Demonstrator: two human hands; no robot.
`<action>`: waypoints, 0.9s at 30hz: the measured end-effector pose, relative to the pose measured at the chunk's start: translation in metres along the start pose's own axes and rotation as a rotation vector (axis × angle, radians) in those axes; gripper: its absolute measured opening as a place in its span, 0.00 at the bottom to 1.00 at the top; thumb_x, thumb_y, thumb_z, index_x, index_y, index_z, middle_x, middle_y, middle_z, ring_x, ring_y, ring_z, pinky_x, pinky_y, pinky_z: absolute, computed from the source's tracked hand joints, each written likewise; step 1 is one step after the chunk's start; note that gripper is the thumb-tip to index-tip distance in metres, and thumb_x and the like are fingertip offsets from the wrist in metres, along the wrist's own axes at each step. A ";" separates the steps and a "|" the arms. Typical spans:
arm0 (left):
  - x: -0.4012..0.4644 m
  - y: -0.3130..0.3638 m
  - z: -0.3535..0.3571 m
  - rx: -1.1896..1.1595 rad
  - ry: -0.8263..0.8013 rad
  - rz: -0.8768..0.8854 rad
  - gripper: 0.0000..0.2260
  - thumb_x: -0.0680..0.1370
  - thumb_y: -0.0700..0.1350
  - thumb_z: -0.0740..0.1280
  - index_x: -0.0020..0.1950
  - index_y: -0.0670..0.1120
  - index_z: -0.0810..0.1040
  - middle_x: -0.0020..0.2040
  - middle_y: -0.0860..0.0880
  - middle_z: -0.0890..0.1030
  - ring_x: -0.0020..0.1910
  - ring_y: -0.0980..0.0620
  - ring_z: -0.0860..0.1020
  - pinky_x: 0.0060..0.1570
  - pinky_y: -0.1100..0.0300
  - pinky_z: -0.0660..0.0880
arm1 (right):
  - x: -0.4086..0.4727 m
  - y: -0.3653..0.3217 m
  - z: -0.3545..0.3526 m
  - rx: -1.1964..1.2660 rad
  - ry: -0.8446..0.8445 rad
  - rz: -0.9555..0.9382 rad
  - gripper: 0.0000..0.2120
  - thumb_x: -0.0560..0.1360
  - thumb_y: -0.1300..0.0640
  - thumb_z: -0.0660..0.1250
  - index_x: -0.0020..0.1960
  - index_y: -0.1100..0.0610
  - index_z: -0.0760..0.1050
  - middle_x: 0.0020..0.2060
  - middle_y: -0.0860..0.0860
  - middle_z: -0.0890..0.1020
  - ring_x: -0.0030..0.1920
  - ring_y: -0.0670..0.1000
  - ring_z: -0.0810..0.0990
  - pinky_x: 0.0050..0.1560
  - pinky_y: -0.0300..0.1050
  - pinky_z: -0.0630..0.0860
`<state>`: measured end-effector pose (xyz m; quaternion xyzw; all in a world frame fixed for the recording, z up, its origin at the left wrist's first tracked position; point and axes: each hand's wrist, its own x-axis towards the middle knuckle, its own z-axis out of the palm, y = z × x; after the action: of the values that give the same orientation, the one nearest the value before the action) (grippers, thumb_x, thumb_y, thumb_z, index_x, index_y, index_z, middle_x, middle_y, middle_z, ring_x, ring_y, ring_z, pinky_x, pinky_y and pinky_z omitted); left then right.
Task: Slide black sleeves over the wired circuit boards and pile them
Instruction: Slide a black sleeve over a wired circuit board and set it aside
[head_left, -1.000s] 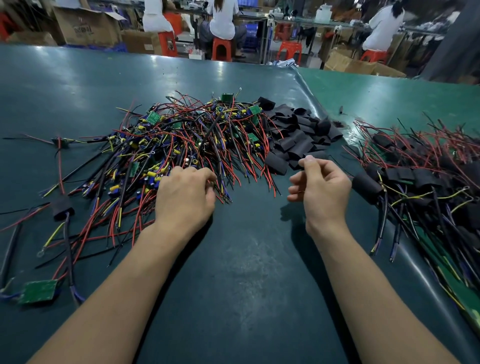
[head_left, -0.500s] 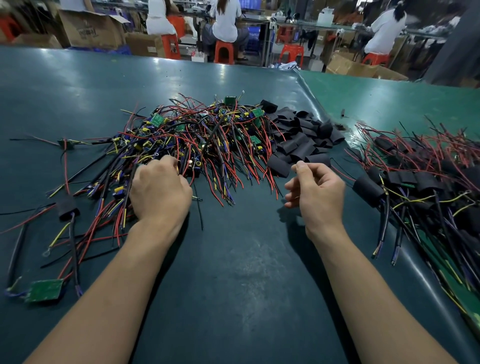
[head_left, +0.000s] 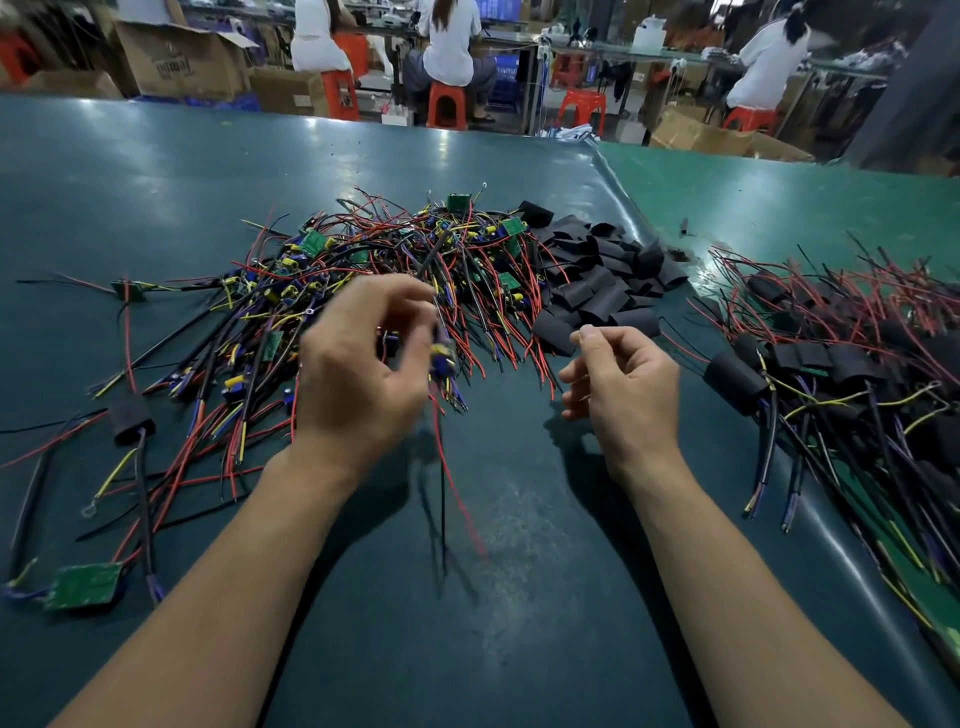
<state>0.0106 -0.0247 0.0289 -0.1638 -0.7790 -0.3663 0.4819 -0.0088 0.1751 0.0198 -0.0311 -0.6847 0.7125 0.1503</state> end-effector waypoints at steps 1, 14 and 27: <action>-0.002 0.005 0.003 -0.073 -0.072 0.025 0.04 0.76 0.34 0.70 0.50 0.39 0.80 0.44 0.46 0.82 0.41 0.49 0.80 0.46 0.58 0.77 | -0.001 0.001 0.000 0.002 -0.076 -0.002 0.04 0.80 0.61 0.66 0.48 0.61 0.78 0.28 0.50 0.80 0.24 0.48 0.75 0.23 0.40 0.73; -0.012 0.022 0.021 -0.460 -0.085 -0.281 0.09 0.78 0.35 0.69 0.50 0.48 0.76 0.42 0.51 0.82 0.42 0.52 0.85 0.43 0.56 0.81 | -0.012 -0.004 0.004 0.231 -0.672 0.182 0.30 0.69 0.66 0.70 0.69 0.51 0.70 0.45 0.52 0.84 0.38 0.51 0.84 0.32 0.41 0.80; -0.009 0.014 0.023 -0.423 0.041 -0.433 0.03 0.79 0.39 0.69 0.50 0.46 0.77 0.40 0.46 0.83 0.39 0.49 0.84 0.43 0.48 0.82 | -0.015 -0.005 0.012 0.019 -0.405 -0.124 0.06 0.75 0.64 0.71 0.51 0.57 0.78 0.41 0.49 0.83 0.39 0.47 0.81 0.37 0.44 0.81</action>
<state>0.0091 0.0029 0.0208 -0.0833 -0.6922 -0.6180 0.3634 0.0034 0.1601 0.0232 0.1566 -0.6947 0.7000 0.0534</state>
